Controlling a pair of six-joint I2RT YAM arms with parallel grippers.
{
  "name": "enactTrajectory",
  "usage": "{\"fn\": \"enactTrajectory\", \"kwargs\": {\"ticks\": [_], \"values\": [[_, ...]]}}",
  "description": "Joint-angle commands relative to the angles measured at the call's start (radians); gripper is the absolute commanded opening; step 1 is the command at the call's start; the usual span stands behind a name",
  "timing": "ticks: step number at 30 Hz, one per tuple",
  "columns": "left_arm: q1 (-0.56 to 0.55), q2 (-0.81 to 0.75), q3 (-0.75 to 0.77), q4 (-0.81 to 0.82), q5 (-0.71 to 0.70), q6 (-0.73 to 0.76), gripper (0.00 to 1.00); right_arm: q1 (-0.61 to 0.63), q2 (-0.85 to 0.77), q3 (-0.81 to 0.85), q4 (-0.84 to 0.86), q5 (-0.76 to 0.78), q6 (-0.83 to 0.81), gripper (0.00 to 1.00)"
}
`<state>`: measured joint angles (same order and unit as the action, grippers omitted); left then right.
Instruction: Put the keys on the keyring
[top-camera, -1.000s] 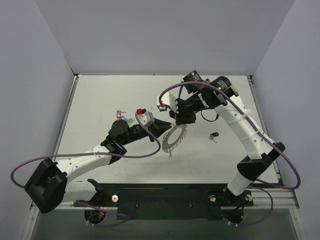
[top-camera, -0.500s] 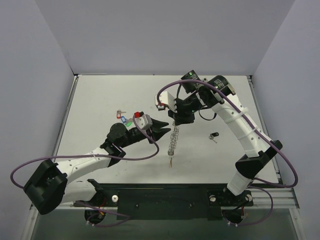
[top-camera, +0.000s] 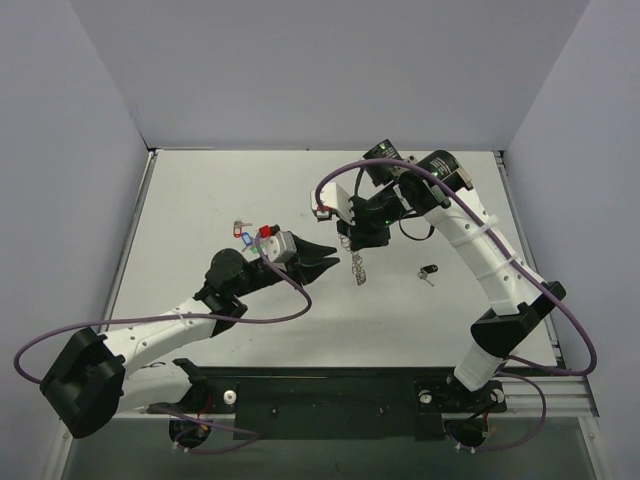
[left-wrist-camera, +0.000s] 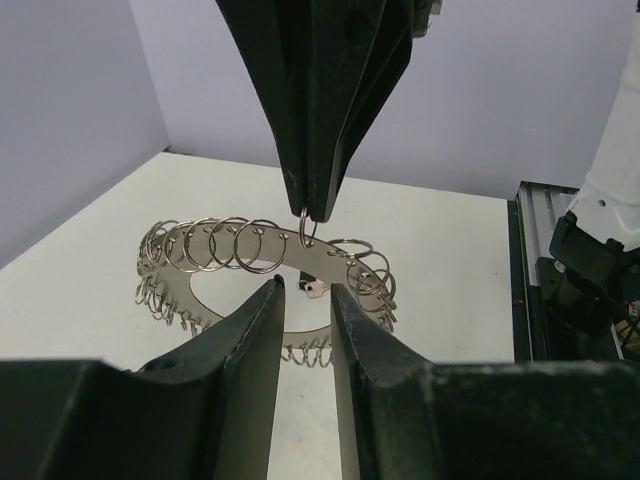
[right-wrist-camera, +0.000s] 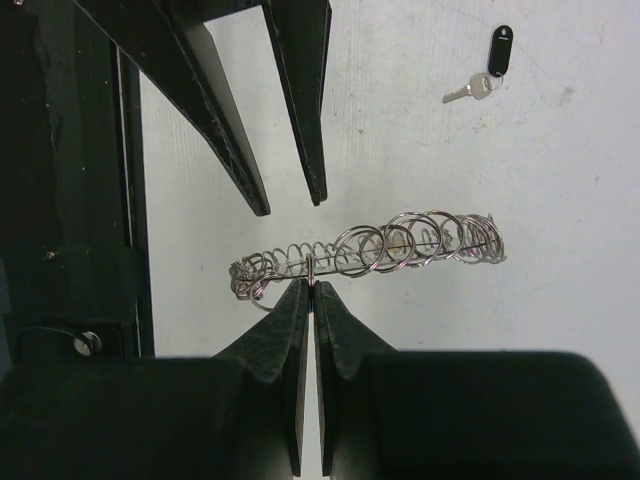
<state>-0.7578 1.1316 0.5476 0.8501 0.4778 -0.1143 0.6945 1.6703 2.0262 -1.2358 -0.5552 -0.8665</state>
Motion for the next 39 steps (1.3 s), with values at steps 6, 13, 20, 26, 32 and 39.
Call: {"fn": "enactTrajectory", "kwargs": {"ticks": [6,13,20,26,32,39], "values": [[0.002,0.062,0.083,0.099,0.015,-0.054,0.34,0.007,-0.006,0.042,-0.044,-0.054,-0.019,0.0],[-0.002,0.062,0.094,0.109,0.036,-0.07,0.33,0.005,-0.001,0.039,-0.047,-0.064,-0.017,0.0],[-0.009,0.083,0.11,0.107,0.044,-0.07,0.33,0.005,0.003,0.046,-0.047,-0.078,-0.014,0.0],[-0.012,0.109,0.135,0.11,0.07,-0.071,0.33,0.005,0.002,0.045,-0.047,-0.077,-0.014,0.0],[-0.015,0.123,0.143,0.107,0.102,-0.073,0.21,0.005,0.003,0.045,-0.047,-0.083,-0.012,0.0],[-0.015,0.126,0.155,0.072,0.107,-0.067,0.2,0.007,-0.004,0.032,-0.047,-0.083,-0.011,0.0]]}}
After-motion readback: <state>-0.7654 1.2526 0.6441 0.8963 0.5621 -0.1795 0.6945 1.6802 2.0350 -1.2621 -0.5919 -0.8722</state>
